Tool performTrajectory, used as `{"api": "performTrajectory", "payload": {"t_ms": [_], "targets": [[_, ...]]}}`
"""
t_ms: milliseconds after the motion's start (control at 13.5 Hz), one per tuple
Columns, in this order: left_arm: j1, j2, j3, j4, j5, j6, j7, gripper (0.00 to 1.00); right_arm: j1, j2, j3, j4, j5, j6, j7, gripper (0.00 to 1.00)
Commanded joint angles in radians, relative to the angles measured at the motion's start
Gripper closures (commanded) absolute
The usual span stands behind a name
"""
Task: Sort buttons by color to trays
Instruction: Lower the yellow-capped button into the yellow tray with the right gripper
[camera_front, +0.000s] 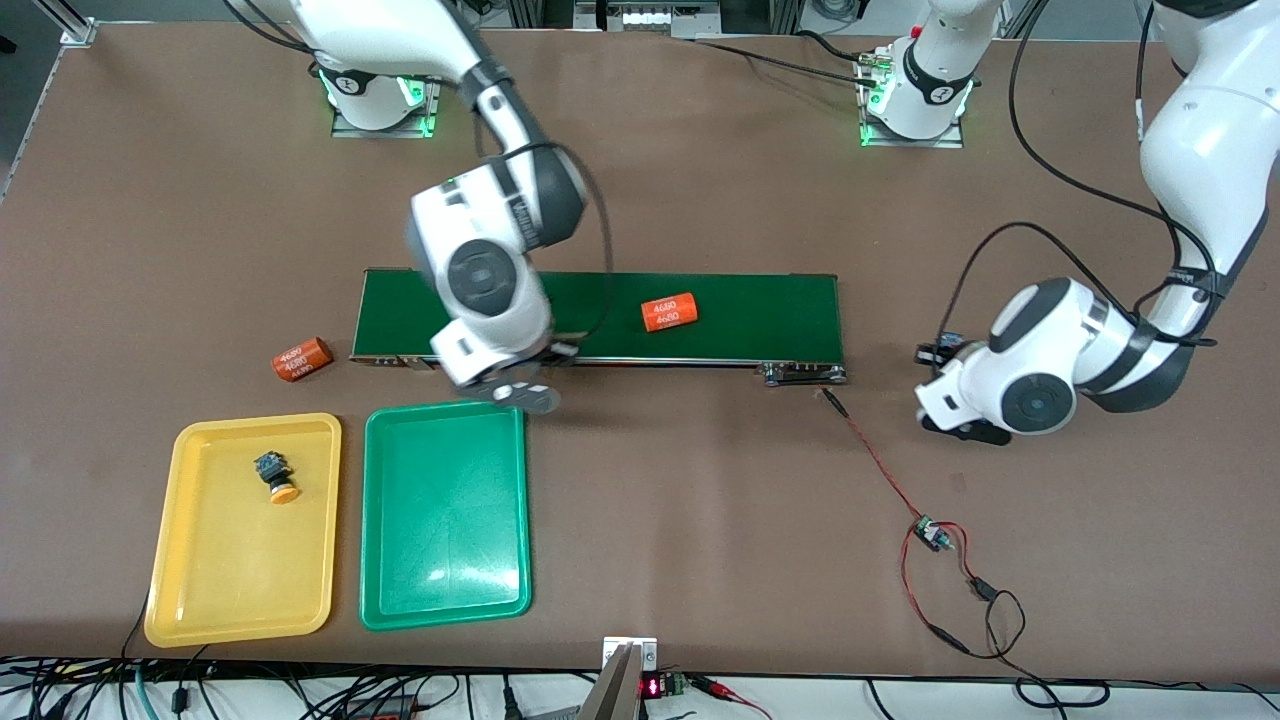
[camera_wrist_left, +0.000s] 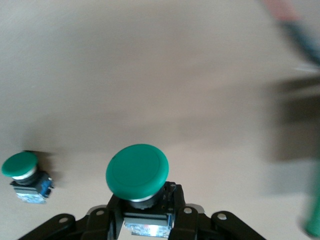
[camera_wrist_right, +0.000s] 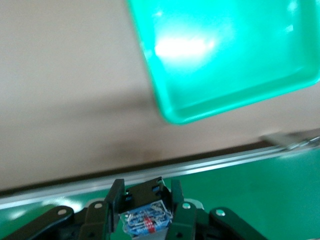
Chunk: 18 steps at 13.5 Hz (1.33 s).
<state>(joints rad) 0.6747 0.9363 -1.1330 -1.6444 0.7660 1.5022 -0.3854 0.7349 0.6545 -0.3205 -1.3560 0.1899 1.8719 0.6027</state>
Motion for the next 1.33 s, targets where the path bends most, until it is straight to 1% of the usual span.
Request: {"api": "performTrajectory", "payload": {"t_ms": [0,74,222,370,444,518,592,666,814,888,962,1036,1184,1258], "targets": [[-0.098,-0.004,-0.042,0.012,-0.008,-0.046,0.022,0.83,-0.083,0.039,-0.012,0.031,-0.018,-0.022,-0.096,1.0],[-0.147,-0.002,-0.048,0.011,-0.008,-0.046,0.04,0.84,-0.132,0.052,-0.012,0.031,-0.03,-0.016,-0.15,1.0],[-0.229,0.001,-0.048,0.012,-0.007,-0.028,0.139,0.85,-0.211,0.068,-0.012,0.032,-0.032,-0.004,-0.3,1.0],[-0.256,0.013,-0.047,-0.011,-0.008,0.006,0.238,0.85,-0.279,0.082,-0.014,0.032,-0.035,0.061,-0.458,1.0],[-0.267,0.013,-0.047,-0.02,-0.008,0.021,0.293,0.85,-0.296,0.086,-0.015,0.032,-0.067,0.067,-0.506,1.0],[-0.273,0.015,-0.044,-0.02,-0.007,0.032,0.345,0.83,-0.322,0.095,-0.017,0.032,-0.123,0.072,-0.544,1.0],[-0.285,0.015,-0.039,-0.023,-0.007,0.053,0.377,0.81,-0.356,0.1,-0.014,0.031,-0.162,0.099,-0.601,1.0],[-0.302,0.018,-0.033,-0.032,-0.005,0.067,0.382,0.76,-0.394,0.102,-0.014,0.028,-0.167,0.133,-0.683,1.0],[-0.371,0.015,0.008,-0.032,0.007,0.069,0.382,0.68,-0.48,0.123,-0.014,0.028,-0.161,0.2,-0.855,1.0],[-0.379,0.015,0.01,-0.029,0.01,0.07,0.381,0.56,-0.52,0.134,-0.009,0.028,-0.153,0.24,-0.935,1.0],[-0.377,0.013,0.009,-0.028,0.01,0.069,0.375,0.01,-0.544,0.145,-0.008,0.028,-0.141,0.272,-0.999,1.0],[-0.371,0.009,0.009,-0.025,0.01,0.066,0.373,0.0,-0.561,0.152,-0.008,0.025,-0.112,0.3,-1.07,1.0],[-0.362,-0.005,-0.001,-0.018,0.009,0.058,0.372,0.0,-0.607,0.178,-0.008,0.024,-0.023,0.341,-1.222,1.0],[-0.362,-0.02,-0.002,-0.017,0.007,0.056,0.369,0.0,-0.614,0.191,-0.008,0.023,0.021,0.364,-1.273,1.0]]}}
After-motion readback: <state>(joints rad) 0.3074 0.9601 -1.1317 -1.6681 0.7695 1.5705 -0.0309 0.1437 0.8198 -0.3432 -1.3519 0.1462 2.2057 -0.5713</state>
